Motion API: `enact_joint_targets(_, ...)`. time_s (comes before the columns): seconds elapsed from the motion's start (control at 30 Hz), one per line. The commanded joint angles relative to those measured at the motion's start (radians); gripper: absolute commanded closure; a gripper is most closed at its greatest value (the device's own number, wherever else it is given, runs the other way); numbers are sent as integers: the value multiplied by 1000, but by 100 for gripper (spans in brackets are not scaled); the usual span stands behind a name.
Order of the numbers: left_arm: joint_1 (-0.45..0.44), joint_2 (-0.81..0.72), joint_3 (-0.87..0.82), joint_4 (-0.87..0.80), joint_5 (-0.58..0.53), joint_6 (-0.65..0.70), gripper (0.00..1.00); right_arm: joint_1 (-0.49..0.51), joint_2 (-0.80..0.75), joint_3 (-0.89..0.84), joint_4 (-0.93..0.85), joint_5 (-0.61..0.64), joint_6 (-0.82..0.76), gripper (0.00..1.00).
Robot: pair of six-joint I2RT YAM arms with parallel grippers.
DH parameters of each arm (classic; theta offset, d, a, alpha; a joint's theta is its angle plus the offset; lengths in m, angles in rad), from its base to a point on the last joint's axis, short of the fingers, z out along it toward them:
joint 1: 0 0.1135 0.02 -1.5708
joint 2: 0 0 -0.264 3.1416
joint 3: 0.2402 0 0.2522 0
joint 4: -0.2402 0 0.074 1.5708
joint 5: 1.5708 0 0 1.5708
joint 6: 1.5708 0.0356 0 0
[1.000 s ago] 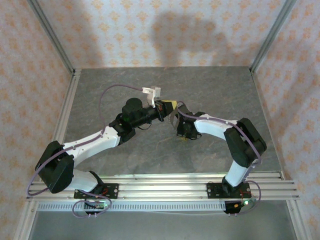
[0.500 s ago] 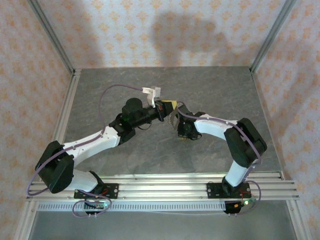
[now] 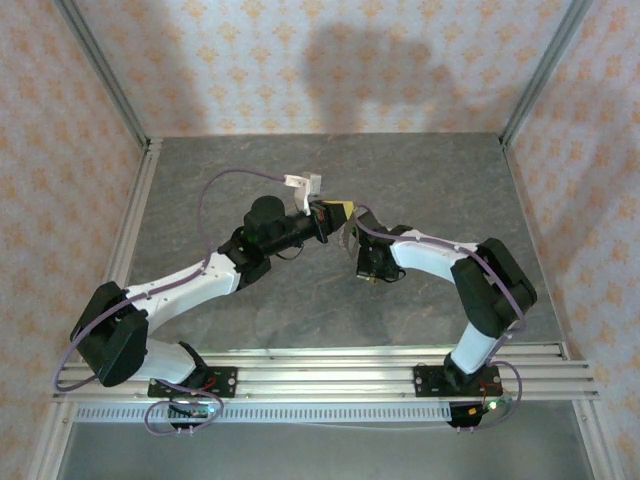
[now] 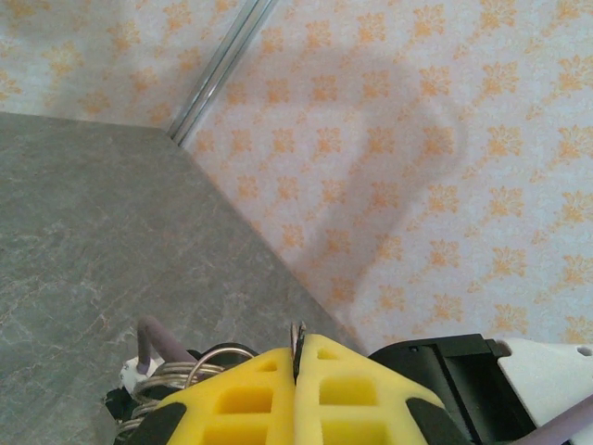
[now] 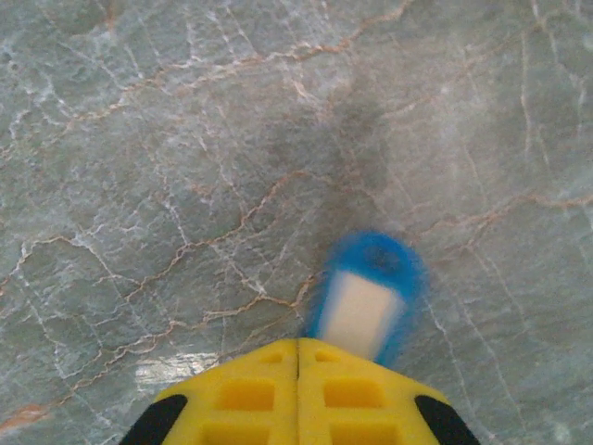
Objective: Put the keys on the keyring
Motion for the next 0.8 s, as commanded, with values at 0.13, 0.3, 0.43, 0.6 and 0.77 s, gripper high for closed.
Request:
enact_joint_targets(0.13,-12,-12,36,39,-12,8,100,4,-65,-13,-12,20,-5,100)
enact_joint_targets(0.3,-12,-17,35,37,-14,12,100,-12,-118,-40,101,-94,6,100)
enact_joint_targets(0.43,-12,-23,31,31,-15,15,100,-28,-130,-40,106,-114,28,100)
enact_joint_targets(0.6,-12,-31,31,17,-15,23,100,-80,-179,-82,104,-119,55,100)
enact_joint_targets(0.77,-12,-36,43,-11,-12,36,100,-136,-258,-125,89,-121,42,99)
